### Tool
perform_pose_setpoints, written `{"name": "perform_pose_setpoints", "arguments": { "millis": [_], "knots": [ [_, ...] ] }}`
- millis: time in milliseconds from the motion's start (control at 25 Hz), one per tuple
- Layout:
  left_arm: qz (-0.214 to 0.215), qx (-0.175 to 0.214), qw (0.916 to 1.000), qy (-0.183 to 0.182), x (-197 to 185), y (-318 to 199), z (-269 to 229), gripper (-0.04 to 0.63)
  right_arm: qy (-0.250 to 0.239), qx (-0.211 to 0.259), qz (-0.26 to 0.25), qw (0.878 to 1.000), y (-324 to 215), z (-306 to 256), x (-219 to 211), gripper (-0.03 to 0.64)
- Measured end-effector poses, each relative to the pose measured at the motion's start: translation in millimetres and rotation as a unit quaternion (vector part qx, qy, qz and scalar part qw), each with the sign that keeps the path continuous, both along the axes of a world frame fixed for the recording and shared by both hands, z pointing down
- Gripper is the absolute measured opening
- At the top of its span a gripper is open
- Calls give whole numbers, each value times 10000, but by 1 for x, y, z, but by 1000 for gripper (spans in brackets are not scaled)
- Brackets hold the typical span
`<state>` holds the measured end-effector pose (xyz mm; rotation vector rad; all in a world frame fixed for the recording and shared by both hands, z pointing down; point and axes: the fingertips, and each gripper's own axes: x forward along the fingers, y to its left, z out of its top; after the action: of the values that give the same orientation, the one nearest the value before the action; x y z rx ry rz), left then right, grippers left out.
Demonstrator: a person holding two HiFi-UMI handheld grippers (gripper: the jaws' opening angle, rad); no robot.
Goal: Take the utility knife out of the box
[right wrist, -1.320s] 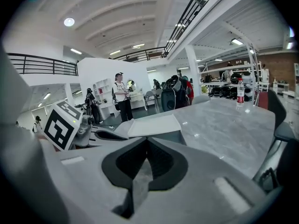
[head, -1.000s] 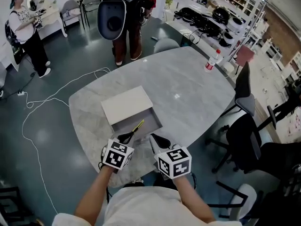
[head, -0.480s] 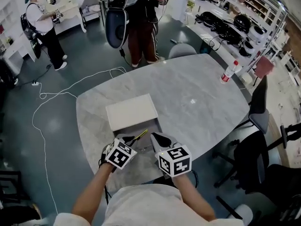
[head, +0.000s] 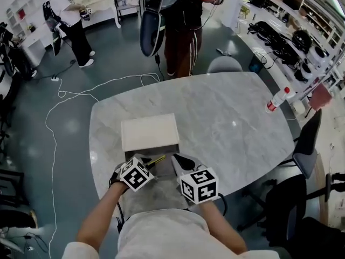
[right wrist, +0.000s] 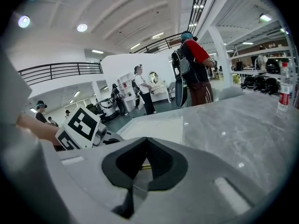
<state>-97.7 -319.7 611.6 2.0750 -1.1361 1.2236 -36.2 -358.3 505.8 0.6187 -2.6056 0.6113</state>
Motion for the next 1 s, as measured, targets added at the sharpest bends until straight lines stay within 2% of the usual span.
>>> {"name": "perform_pose_setpoints", "arguments": {
  "millis": [400, 840, 1000],
  "knots": [
    [-169, -574, 9977, -310, -4, -2, 31, 91, -24, -148, -845, 9963, -14, 13, -4, 5],
    [-366, -852, 9944, -513, -6, -8, 48, 104, 57, -247, -1608, 9867, -9, 23, -6, 5],
    [-489, -837, 9939, -524, -5, -8, 48, 100, 94, -289, -1831, 9826, -8, 29, -8, 5]
  ]
}}
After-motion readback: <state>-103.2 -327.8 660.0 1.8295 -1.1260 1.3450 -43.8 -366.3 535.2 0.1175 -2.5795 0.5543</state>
